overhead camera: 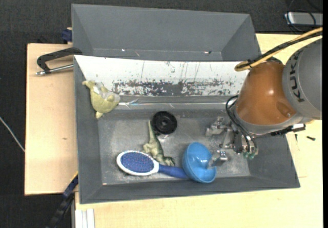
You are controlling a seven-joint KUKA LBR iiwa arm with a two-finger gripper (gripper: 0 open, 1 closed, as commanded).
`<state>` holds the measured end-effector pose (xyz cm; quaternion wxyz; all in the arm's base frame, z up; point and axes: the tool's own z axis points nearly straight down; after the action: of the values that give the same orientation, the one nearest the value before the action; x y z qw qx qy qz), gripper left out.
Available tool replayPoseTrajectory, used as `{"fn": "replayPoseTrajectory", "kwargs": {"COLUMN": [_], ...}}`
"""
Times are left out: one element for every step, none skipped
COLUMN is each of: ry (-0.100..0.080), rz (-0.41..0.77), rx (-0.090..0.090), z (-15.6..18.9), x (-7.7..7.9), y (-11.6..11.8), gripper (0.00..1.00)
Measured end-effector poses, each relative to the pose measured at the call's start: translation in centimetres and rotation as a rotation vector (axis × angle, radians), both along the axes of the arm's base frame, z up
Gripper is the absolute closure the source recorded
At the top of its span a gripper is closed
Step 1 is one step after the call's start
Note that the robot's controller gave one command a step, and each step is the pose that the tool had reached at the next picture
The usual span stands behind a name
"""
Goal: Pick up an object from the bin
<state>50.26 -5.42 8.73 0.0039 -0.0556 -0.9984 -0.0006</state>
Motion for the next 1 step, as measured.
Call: {"fn": "replayPoseTrajectory", "kwargs": {"ry": [-0.010], "rz": [0.003], "rx": [0.001], "z": [0.43], "x": [0.35], "y": [0.15], "gripper": [1.00]}}
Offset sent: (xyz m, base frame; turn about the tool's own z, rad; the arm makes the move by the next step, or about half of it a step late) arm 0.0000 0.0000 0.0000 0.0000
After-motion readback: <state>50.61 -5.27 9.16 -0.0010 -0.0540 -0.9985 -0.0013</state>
